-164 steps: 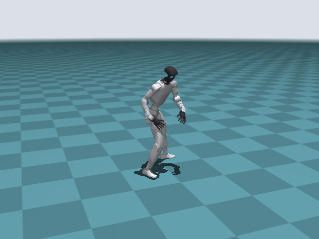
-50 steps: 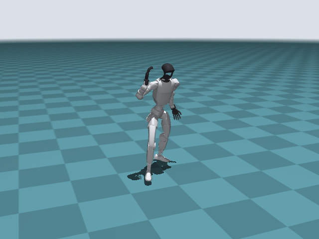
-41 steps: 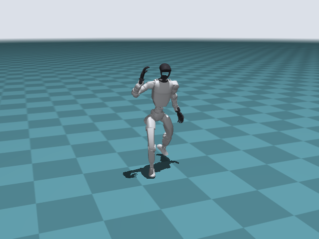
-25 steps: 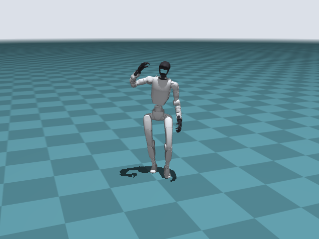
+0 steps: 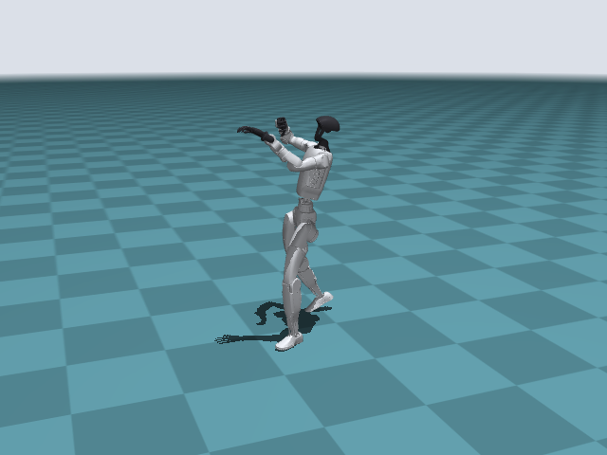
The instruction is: Kungfu
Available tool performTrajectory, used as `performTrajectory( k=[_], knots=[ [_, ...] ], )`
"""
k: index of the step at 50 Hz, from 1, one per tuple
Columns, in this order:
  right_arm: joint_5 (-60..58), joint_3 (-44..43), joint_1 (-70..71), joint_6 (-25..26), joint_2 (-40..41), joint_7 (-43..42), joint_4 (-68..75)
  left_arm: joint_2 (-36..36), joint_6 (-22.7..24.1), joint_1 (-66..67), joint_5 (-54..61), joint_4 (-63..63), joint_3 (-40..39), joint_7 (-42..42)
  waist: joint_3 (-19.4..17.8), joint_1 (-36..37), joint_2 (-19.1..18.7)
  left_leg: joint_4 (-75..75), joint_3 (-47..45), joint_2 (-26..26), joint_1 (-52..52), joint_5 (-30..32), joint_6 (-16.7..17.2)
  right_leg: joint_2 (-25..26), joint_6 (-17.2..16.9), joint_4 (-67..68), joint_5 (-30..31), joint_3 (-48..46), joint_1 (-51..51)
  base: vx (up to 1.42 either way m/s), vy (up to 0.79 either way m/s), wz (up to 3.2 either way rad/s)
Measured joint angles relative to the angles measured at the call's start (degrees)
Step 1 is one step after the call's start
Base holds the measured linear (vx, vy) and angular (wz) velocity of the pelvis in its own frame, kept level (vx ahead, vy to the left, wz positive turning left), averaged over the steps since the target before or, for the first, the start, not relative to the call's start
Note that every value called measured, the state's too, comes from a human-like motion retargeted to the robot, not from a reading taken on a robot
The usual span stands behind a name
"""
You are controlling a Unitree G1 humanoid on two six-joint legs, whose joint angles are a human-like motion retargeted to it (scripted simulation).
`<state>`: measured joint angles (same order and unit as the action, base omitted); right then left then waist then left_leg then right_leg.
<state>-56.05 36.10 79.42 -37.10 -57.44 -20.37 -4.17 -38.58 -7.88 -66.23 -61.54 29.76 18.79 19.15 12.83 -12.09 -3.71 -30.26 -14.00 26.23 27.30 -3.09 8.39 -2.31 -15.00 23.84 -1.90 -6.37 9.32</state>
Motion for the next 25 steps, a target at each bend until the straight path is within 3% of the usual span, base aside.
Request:
performTrajectory(
  k=[2, 3, 5, 7, 9, 10, 12, 13, 16, 17, 19, 22, 25],
  knots=[
    [-1.09, 0.59, -2.15, 5.61, 4.05, 0.30, 1.34, -1.69, 4.09, 3.87, -3.55, -2.12, 0.81, 0.27, -0.62, -2.07, -2.29, 0.56, -6.10, 3.69, -2.68, 0.16, 0.62, -3.26, 0.00, -1.90, 2.27, -11.05, -2.90, -0.26, -0.10, -2.83],
    [-2.36, -0.38, -3.83, 7.41, 6.56, 1.17, 1.88, -2.41, 5.64, 6.63, -5.33, -3.19, 0.88, 0.66, -1.04, -3.26, -2.81, 0.59, -8.73, 3.12, -4.45, 0.13, 0.84, -6.39, 0.00, -2.34, 2.35, -15.69, -4.40, -0.40, 0.09, -3.16],
    [-1.96, -2.32, -8.40, 6.46, 13.05, 3.50, 4.10, -6.42, 6.83, 13.15, -6.87, -5.63, 0.92, 5.62, -1.93, -3.05, -2.94, 2.06, -11.70, 1.18, -9.33, 2.40, 3.16, -13.15, 1.11, -1.76, 1.76, -22.66, -9.20, -0.54, 0.07, -4.15],
    [4.07, -2.50, -13.51, 2.89, 21.57, 5.45, 10.18, -12.16, 8.07, 22.10, -5.36, -8.89, -1.18, 13.43, -3.51, -0.36, -3.01, 4.64, -10.87, -2.14, -14.42, 8.11, 6.30, -17.68, 4.21, 1.34, 0.14, -22.99, -18.03, -0.68, 0.12, -5.20],
    [9.93, -0.94, -17.27, -1.70, 30.54, 8.60, 18.16, -15.33, 11.42, 32.64, -3.02, -9.60, -3.67, 18.55, -6.13, 2.96, -2.97, 7.23, -6.86, -8.46, -18.83, 13.67, 6.61, -19.35, 4.23, 4.04, -1.05, -13.79, -29.97, -0.75, 0.29, -5.54],
    [12.39, 0.09, -19.20, -4.19, 34.89, 10.48, 22.37, -15.63, 13.07, 38.07, -2.73, -8.69, -4.31, 20.05, -8.00, 4.98, -3.52, 8.30, -3.50, -11.34, -21.31, 16.04, 6.61, -18.10, 4.82, 4.79, -1.16, -7.42, -35.71, -0.70, 0.37, -5.91],
    [14.88, 3.27, -23.05, -8.23, 42.81, 12.79, 32.44, -13.12, 16.65, 47.05, -4.82, -3.74, -2.96, 25.12, -13.16, 10.22, -6.77, 8.91, 7.48, -17.34, -26.25, 16.27, 6.61, -13.17, 9.81, 5.21, 1.41, 0.06, -44.12, -0.66, 0.38, -6.46],
    [16.39, 4.83, -25.40, -9.76, 46.42, 13.44, 38.01, -11.25, 18.85, 50.48, -5.60, -0.29, -1.21, 28.63, -16.41, 13.55, -8.79, 9.01, 12.55, -19.87, -29.39, 14.29, 6.61, -10.35, 12.48, 5.22, 2.75, 1.44, -46.81, -0.55, 0.25, -6.80],
    [27.05, 10.34, -33.21, -17.07, 55.87, 20.02, 54.03, -1.81, 24.99, 57.53, -8.35, 13.61, 7.21, 37.18, -24.75, 16.88, -14.67, 10.33, 23.25, -24.98, -38.46, 5.68, 6.61, 2.90, 13.73, 6.69, 3.24, 9.51, -52.73, -0.31, 0.14, -5.76],
    [32.01, 12.03, -35.89, -19.10, 57.81, 23.36, 57.20, 1.94, 27.17, 59.54, -9.68, 17.74, 9.16, 40.03, -27.52, 15.73, -16.04, 10.40, 23.88, -26.37, -40.03, 1.99, 6.61, 6.82, 13.52, 8.29, 3.25, 11.84, -55.40, -0.12, 0.34, -4.07],
    [38.33, 14.45, -41.93, -20.56, 60.80, 29.16, 59.67, 8.82, 29.71, 63.71, -11.33, 23.33, 10.65, 43.85, -32.25, 9.02, -16.97, 10.09, 20.74, -27.40, -40.39, -6.30, 6.61, 9.26, 11.93, 9.66, 3.97, 12.86, -60.35, 0.02, 0.16, -2.27],
    [40.44, 17.42, -46.59, -23.03, 63.18, 33.86, 60.26, 16.52, 28.02, 67.44, -7.93, 28.81, 10.31, 43.23, -37.32, -3.20, -17.30, 10.86, 18.15, -24.53, -38.31, -14.14, 6.61, 11.35, 10.97, 12.41, 1.80, 11.11, -67.11, -0.14, -0.19, -0.57],
    [38.34, 17.83, -47.72, -23.01, 64.54, 41.49, 60.40, 21.14, 26.07, 68.84, 0.86, 33.37, 9.59, 44.81, -41.60, -8.96, -19.00, 10.79, 15.15, -20.43, -37.99, -20.71, 6.61, 15.09, 11.69, 13.37, 0.77, 7.82, -70.33, -0.15, -0.23, -0.46]
  ],
)
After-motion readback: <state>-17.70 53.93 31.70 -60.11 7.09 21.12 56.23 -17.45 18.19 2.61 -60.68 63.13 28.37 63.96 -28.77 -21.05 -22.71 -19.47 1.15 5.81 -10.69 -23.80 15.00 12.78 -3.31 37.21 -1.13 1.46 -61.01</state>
